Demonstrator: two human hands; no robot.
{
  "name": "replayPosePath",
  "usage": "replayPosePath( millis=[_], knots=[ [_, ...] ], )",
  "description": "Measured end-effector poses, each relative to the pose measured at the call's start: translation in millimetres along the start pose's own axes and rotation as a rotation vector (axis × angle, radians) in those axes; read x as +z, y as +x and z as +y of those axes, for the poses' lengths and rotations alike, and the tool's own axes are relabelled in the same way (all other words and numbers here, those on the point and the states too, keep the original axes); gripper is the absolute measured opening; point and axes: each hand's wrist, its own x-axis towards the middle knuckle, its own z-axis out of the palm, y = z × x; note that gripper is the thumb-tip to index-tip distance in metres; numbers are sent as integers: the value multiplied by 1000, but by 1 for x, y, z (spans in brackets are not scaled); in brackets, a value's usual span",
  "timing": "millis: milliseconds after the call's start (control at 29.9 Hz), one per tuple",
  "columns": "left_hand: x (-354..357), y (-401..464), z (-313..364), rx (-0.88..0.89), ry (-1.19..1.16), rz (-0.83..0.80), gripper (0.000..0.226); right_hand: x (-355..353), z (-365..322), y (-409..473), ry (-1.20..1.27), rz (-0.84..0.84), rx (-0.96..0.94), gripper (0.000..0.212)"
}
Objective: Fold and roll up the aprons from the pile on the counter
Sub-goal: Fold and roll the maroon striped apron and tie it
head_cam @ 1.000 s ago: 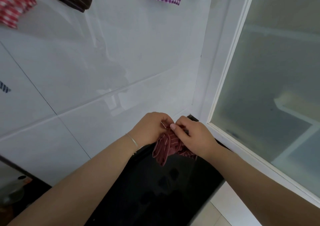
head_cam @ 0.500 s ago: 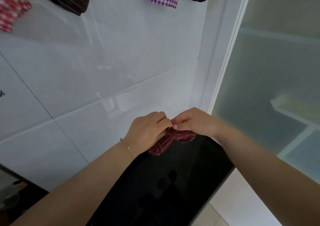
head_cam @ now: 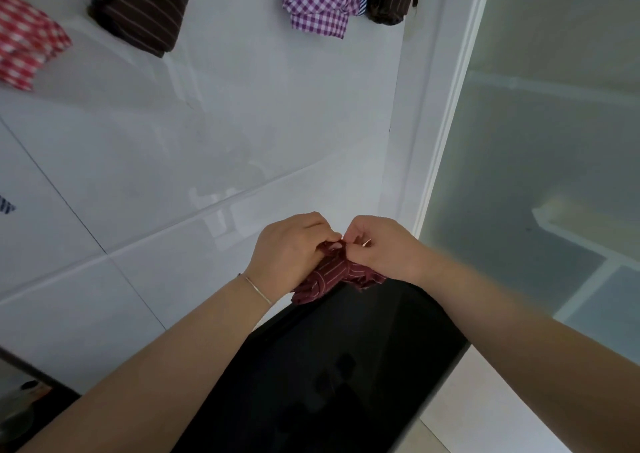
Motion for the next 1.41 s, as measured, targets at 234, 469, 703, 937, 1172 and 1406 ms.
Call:
replayPosePath(
  millis=[234,469,703,937,1172,1406],
  knots=[
    [-5,21,7,-253,-113,-137,7,-13,-2,0,-569,133,-124,12],
    [0,37,15,-474,-457,-254,12,-19,3,-1,-552,188,-41,10],
    [-9,60,18,-997,-1139,-397,42,-20,26,-4,-298,565,-144,10],
    [5,96,52,-570,-550,57,29,-55,9,10,799,421,-63,20],
    [-21,157,69,-264,-607,136,32,-114,-15,28,1261,380,-169,39],
    [-82,236,56,-133,-488,172,17,-179,-53,63,1191,276,-347,37]
  ],
)
